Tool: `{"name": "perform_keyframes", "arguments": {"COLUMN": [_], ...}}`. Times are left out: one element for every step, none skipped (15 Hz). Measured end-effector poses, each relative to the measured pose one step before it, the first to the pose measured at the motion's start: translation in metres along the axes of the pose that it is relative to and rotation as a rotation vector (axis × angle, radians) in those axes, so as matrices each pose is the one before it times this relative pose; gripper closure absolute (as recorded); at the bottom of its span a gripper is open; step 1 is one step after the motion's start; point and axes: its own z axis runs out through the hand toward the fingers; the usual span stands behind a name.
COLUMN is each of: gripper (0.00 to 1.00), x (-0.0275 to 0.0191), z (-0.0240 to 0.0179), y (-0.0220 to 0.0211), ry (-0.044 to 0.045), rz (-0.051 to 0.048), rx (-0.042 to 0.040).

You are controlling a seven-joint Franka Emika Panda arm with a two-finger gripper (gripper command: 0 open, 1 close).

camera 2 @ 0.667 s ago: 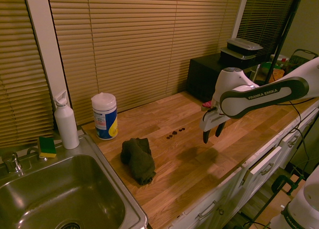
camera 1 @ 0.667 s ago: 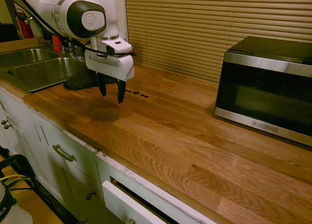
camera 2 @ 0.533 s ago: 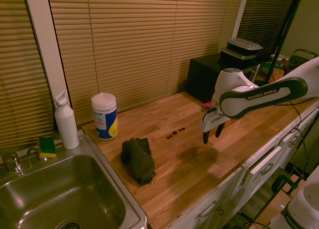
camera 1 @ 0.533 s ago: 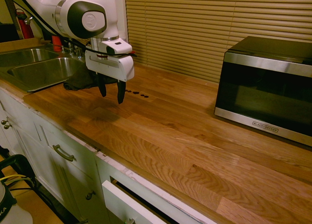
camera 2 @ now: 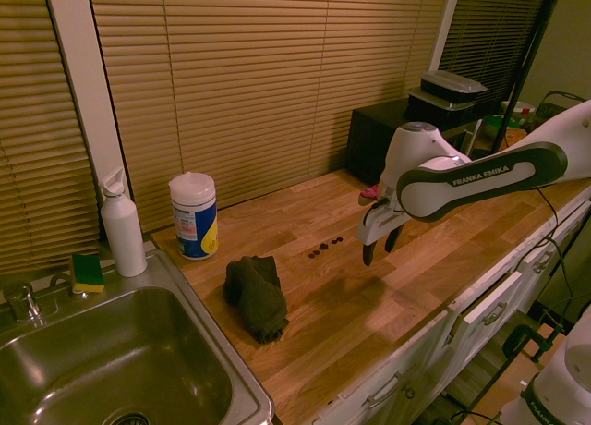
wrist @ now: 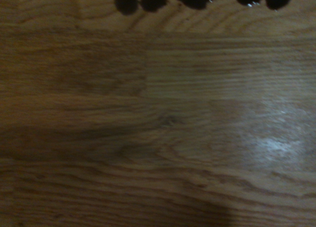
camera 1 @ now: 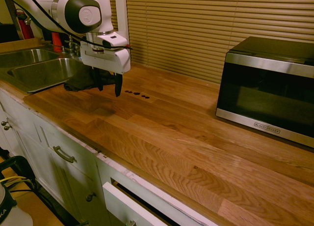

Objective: Clear the spill

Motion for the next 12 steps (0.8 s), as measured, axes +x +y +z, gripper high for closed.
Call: {"name": "perform_keyframes", "arguments": {"gripper": [0.0,0.0,0.0,0.0,0.0,0.0,0.0,0.0,0.0,0.0,0.0,0.0], "x": [-0.00777,-0.00902,-0.00889,-0.00776,-0.00636,-0.00636,-0.00616,-0.00695,-0.00637,-0.00656,-0.00517,-0.00436], "z": [-0.00171,-0.00063,-0.00045,-0.00118,-0.00171,-0.00279,-0.00361,-0.00225,-0.00144,-0.00007,0.00029,-0.00016], "y": [-0.01481,-0.01463,-0.01378,-0.01303,-0.01196,-0.01181,-0.01139,-0.01061,-0.00971,-0.00947,-0.00887,-0.00968], "ry": [0.00172,-0.00044,-0.00119,-0.00074,-0.00049,0.00001,0.00036,-0.00163,-0.00251,-0.00409,-0.00311,-0.00133], "rz": [-0.00712,-0.00668,-0.00296,-0.00174,-0.00008,0.00197,0.00188,0.00029,0.00067,0.00231,0.00177,0.00174], "rx": [0.00541,0.00408,0.00428,0.00583,0.00727,0.00709,0.00923,0.00934,0.008,0.00611,0.00614,0.00796]}}
